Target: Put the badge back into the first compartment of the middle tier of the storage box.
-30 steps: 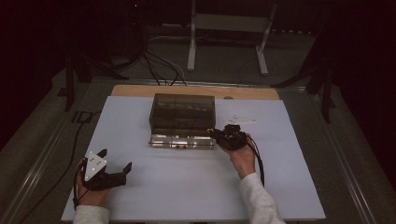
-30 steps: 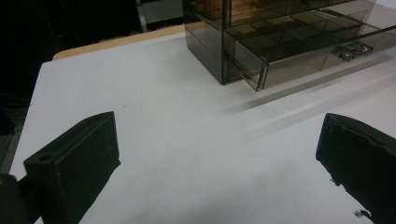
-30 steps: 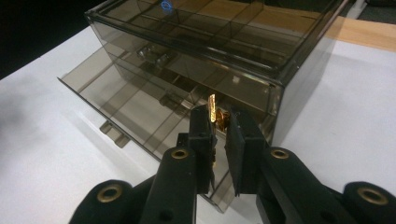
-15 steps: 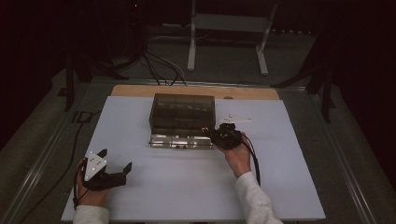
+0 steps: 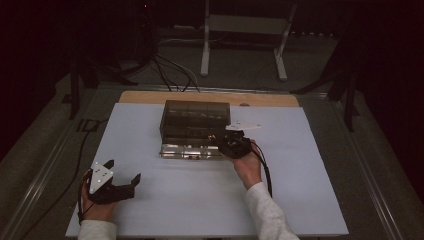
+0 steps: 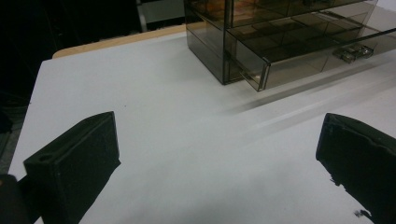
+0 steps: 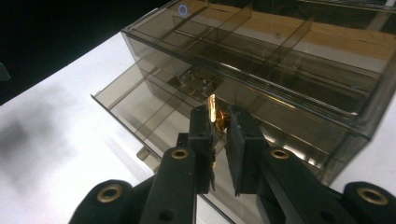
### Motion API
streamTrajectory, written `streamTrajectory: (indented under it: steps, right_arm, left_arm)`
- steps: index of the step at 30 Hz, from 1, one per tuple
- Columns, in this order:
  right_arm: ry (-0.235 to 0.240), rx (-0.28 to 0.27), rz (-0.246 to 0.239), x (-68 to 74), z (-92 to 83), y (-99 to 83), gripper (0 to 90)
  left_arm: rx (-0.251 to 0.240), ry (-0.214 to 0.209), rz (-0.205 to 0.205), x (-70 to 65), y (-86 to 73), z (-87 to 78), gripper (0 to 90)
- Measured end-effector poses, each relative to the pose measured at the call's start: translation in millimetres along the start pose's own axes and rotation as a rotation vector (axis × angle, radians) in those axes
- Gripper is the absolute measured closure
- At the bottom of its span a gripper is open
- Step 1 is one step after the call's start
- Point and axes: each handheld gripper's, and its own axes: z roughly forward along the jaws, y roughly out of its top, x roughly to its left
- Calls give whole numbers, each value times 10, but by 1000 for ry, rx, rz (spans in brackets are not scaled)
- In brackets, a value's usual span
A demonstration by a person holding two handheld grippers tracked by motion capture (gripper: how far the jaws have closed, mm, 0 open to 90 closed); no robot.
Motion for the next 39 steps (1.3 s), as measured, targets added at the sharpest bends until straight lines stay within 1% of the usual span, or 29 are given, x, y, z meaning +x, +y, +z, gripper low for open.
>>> streamTrajectory:
  steps: [8,15,19,23,28,37,39]
  right_arm:
    - [17,6,-4,72,81,27,817]
    - [26,3,-1,102,118,54,817]
    - [27,8,-12,122,156,56,817]
    - [32,7,-7,151,188,63,817]
    - [39,7,-19,201,235,83,817]
    - [52,4,-15,263,314,105,817]
    - [57,6,-7,273,342,107,817]
  left_arm:
    - [2,-1,0,-2,-2,4,6]
    - [4,-1,0,0,-4,7,6]
    - [2,-1,-1,4,-4,5,6]
    - [2,-1,-1,5,-4,5,6]
    - [3,-1,-2,8,-5,5,6]
    - [1,0,-7,18,-7,1,6]
    - [3,0,-7,17,-8,4,6]
